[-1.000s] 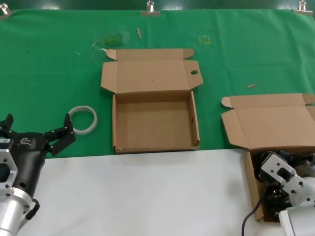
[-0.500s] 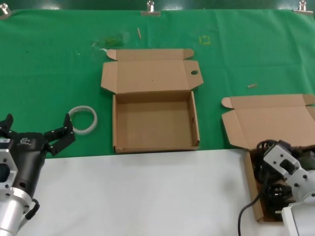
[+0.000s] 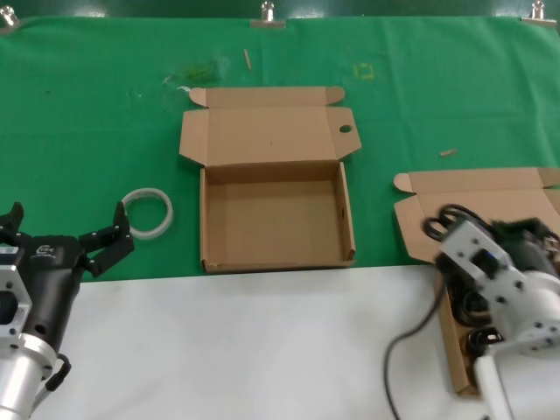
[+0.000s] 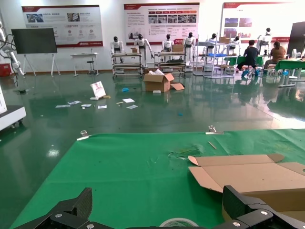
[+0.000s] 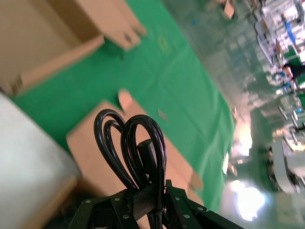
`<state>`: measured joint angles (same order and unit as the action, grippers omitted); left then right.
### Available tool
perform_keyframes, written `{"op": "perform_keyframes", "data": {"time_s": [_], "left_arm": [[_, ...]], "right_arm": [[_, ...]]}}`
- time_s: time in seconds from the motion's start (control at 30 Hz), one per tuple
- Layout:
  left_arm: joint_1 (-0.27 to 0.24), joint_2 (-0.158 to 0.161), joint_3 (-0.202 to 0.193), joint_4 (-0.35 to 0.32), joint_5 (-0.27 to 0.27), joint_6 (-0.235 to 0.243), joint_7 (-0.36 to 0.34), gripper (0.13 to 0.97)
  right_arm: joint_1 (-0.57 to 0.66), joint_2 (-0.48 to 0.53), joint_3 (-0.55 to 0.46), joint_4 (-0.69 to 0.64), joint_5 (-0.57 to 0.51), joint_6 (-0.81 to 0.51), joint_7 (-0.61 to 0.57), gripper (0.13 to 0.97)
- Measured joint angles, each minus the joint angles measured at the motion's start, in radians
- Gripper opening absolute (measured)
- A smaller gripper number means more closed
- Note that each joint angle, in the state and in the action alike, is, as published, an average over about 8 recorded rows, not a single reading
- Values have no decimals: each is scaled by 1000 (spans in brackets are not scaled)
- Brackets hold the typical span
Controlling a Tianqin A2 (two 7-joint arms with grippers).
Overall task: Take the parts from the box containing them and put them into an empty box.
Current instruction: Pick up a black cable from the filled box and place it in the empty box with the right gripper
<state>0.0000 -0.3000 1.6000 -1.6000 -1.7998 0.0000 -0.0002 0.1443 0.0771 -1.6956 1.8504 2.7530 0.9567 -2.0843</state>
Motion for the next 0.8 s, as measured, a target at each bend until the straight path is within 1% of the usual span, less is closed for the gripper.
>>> {"op": "perform_keyframes", "data": {"time_s": [0.13,0.4,0.63,0.8], "left_arm": [[0,0,0,0,0,0,0,965],[0,0,0,0,0,0,0,965],[0,0,0,0,0,0,0,965],[0,0,0,0,0,0,0,965]], "right_arm": [[47,0,-75,-29,0,-10,38,144],[172,0,-209,-164,0,-78,88,144],[307,3,-314,-354,0,-180,122,144],[387,4,-405,-491,0,-258,177,143]]}}
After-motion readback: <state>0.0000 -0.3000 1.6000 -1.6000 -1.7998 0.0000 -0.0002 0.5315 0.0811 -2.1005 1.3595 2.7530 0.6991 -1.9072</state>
